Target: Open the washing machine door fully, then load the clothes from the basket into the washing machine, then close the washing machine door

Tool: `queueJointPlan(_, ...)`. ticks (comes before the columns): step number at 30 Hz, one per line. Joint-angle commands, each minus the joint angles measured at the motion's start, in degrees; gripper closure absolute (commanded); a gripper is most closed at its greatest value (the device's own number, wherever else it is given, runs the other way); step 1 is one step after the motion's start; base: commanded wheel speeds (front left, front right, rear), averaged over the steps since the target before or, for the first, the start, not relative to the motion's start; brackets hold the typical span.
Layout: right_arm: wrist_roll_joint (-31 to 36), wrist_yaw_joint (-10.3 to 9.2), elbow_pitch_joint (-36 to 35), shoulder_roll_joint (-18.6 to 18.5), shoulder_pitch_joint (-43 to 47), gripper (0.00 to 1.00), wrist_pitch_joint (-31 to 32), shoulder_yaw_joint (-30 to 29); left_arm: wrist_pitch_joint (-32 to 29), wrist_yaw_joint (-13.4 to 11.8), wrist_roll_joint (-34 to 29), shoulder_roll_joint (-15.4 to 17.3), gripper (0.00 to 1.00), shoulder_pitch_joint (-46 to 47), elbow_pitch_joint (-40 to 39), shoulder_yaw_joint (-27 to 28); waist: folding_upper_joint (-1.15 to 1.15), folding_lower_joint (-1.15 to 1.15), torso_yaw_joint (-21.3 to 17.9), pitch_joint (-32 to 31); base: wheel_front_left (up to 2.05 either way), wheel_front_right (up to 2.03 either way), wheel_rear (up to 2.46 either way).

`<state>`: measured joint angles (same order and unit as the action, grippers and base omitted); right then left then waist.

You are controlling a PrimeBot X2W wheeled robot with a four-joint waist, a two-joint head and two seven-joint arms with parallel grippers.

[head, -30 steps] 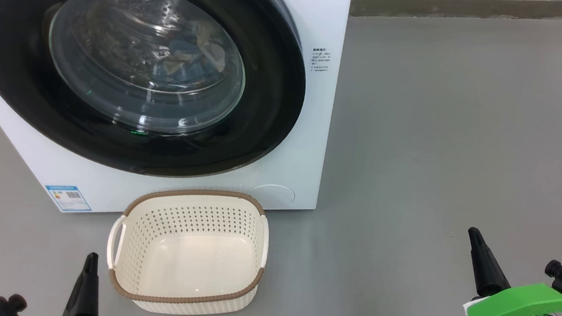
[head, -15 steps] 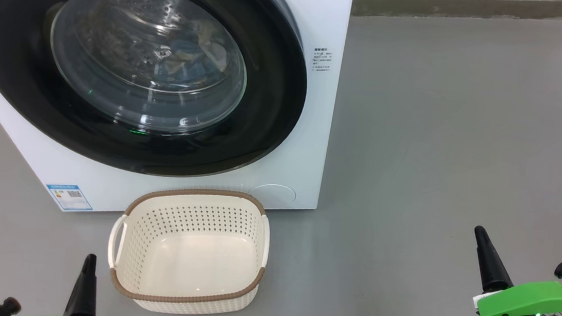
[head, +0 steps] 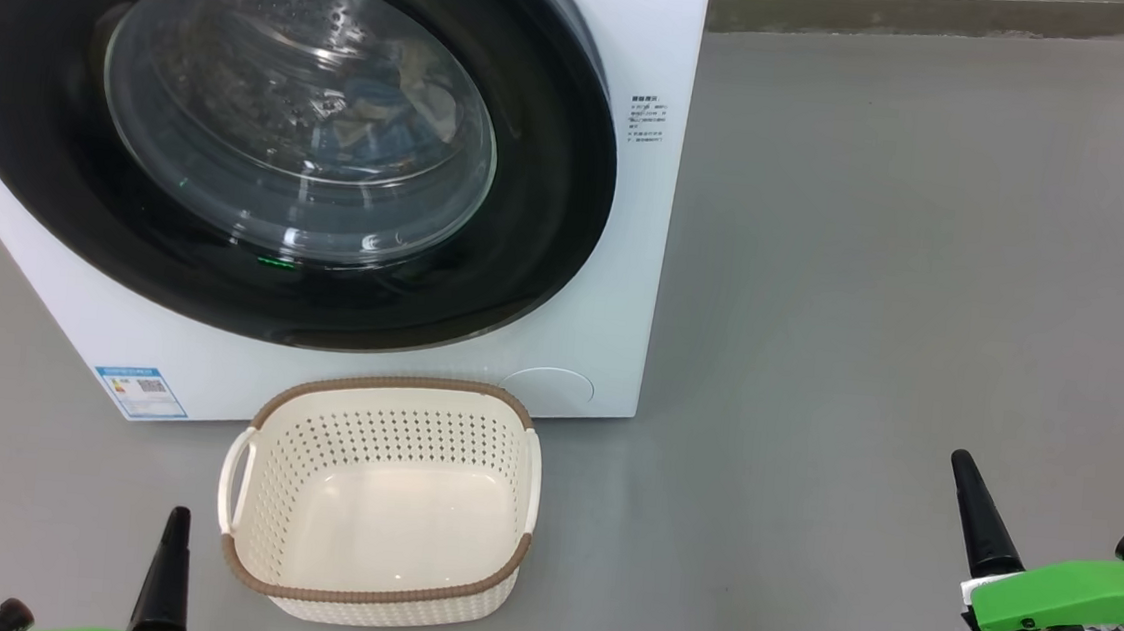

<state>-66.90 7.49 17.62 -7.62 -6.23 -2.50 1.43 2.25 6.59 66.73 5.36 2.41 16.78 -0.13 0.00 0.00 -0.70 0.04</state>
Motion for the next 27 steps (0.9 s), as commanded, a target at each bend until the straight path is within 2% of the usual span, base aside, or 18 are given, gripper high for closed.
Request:
queueJointPlan(1,-1.60,0.06,-1.80,-0.36,-0.69,1.00,0.55,-0.19,-0.59,0.54,1.86,0.41,1.00,2.63,-1.84,1.61,0.00,0.00,0.03,0.01,0.00,0.00,0.00)
queueJointPlan(27,-13.82,0.03,-2.72,2.18,-0.30,1.00,4.81,-4.09,-4.79,0.73,13.95,-1.07,1.00,3.23,-2.29,4.22,0.00,0.00,0.37,0.07,0.00,0.00,0.00)
